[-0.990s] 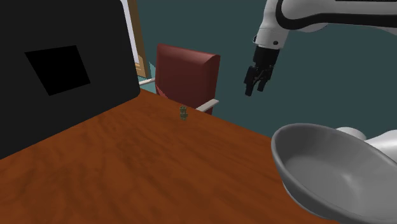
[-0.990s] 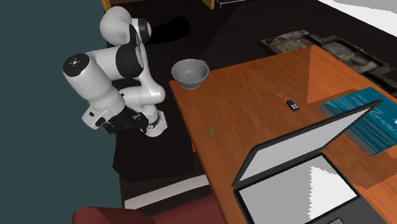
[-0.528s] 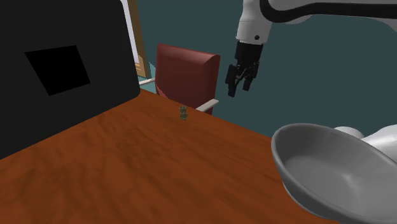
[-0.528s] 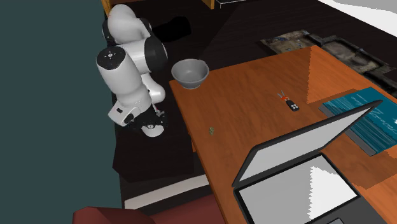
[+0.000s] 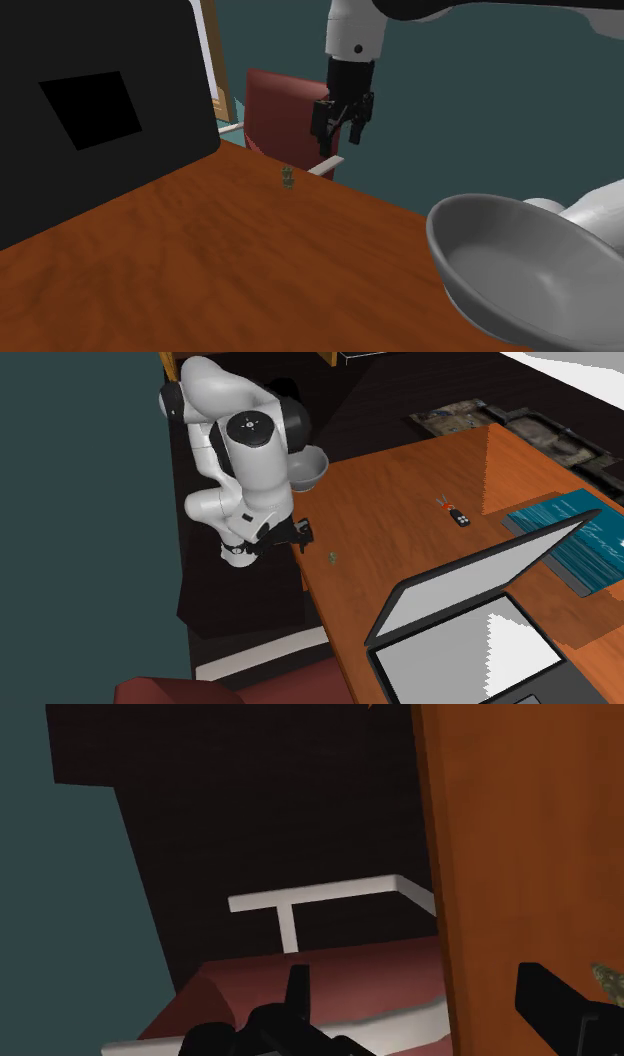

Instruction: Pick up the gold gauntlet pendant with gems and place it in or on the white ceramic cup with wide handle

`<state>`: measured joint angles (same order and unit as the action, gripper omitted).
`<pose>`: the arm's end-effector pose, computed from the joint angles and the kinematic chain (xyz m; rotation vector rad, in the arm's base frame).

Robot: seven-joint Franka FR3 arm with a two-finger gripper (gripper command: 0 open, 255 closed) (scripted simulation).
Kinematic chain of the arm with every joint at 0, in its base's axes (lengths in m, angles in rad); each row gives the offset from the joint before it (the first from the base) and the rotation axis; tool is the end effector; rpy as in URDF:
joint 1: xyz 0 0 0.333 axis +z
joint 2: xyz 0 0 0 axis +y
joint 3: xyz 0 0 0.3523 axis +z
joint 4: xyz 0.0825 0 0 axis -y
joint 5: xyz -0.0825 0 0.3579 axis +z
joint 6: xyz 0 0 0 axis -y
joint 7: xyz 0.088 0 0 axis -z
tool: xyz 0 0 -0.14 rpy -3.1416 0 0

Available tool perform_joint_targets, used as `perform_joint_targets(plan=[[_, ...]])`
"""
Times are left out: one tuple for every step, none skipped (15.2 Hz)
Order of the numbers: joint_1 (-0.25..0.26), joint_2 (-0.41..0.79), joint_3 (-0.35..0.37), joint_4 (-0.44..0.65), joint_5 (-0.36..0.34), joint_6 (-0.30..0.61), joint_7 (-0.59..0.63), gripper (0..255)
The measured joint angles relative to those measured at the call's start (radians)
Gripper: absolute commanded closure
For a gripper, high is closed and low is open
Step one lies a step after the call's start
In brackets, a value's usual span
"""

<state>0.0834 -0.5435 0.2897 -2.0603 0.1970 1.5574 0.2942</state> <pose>0.2981 0.1799 0.6316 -3.0879 -0.0701 -0.0083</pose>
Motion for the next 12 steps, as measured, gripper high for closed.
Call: perform_joint_targets(plan=[[0.004, 0.027, 0.027, 0.028, 0.001, 0.003, 0.028, 0], [0.004, 0.063, 0.050, 0.067, -0.005, 0.000, 0.051, 0], [0.008, 0.087, 0.075, 0.094, -0.007, -0.003, 0.078, 0], [0.009, 0.122, 0.098, 0.135, -0.015, -0.009, 0.102, 0], [0.010, 0.153, 0.119, 0.174, -0.023, -0.017, 0.125, 0], [0.015, 0.175, 0.144, 0.198, -0.028, -0.019, 0.153, 0], [0.016, 0.202, 0.162, 0.228, -0.039, -0.025, 0.172, 0], [0.018, 0.241, 0.187, 0.274, -0.053, -0.034, 0.200, 0], [0.021, 0.263, 0.205, 0.291, -0.061, -0.030, 0.221, 0], [0.023, 0.271, 0.213, 0.295, -0.063, -0.028, 0.231, 0], [0.025, 0.273, 0.217, 0.290, -0.064, -0.021, 0.235, 0], [0.026, 0.271, 0.219, 0.276, -0.063, -0.008, 0.236, 0]])
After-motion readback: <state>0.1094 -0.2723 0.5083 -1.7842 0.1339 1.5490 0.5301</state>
